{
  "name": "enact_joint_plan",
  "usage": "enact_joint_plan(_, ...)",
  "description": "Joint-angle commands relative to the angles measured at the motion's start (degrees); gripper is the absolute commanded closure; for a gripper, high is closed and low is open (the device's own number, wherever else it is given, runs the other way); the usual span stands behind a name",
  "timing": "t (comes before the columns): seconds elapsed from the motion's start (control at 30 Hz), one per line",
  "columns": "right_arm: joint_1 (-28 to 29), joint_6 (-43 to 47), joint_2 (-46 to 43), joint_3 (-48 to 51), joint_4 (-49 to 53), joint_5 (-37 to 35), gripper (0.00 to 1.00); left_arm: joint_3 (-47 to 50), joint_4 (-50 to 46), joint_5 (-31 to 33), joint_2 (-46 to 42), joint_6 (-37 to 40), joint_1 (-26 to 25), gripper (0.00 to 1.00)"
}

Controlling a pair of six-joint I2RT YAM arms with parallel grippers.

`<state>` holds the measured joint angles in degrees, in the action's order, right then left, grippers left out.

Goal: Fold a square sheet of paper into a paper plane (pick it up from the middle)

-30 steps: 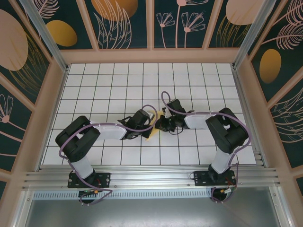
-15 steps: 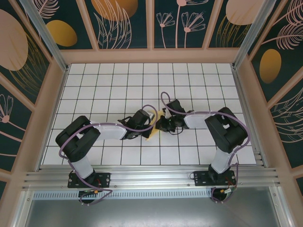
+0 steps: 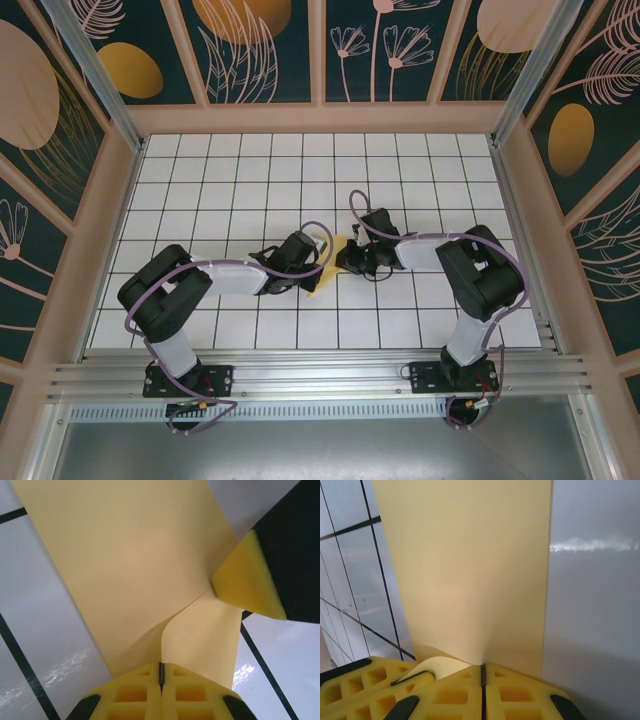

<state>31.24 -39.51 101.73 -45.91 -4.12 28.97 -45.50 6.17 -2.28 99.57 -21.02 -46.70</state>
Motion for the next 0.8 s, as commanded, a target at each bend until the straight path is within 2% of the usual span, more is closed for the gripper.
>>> enact_joint_plan(0.0, -1.4, 1.8, 1.5, 0.1, 3.8, -3.9, 0.91, 0.2, -3.4, 0.9, 1.9, 1.0, 0.4, 0.97)
enact_joint_plan(0.3, -3.3, 2.1, -5.4, -1.5, 3.1, 1.7, 0.89, 0.1, -3.4, 0.7, 2.0, 1.1, 0.4, 0.97)
enact_joint_plan(0.57, -3.8, 0.8, -0.4, 1.1, 0.7, 2.0, 0.90, 0.2, -3.7, 0.9, 1.9, 1.1, 0.4, 0.97)
enact_joint_plan(0.77, -3.9, 1.8, 0.1, -0.1, 3.8, -1.5, 0.90, 0.2, -3.8, 0.6, 1.9, 0.9, 0.4, 0.97)
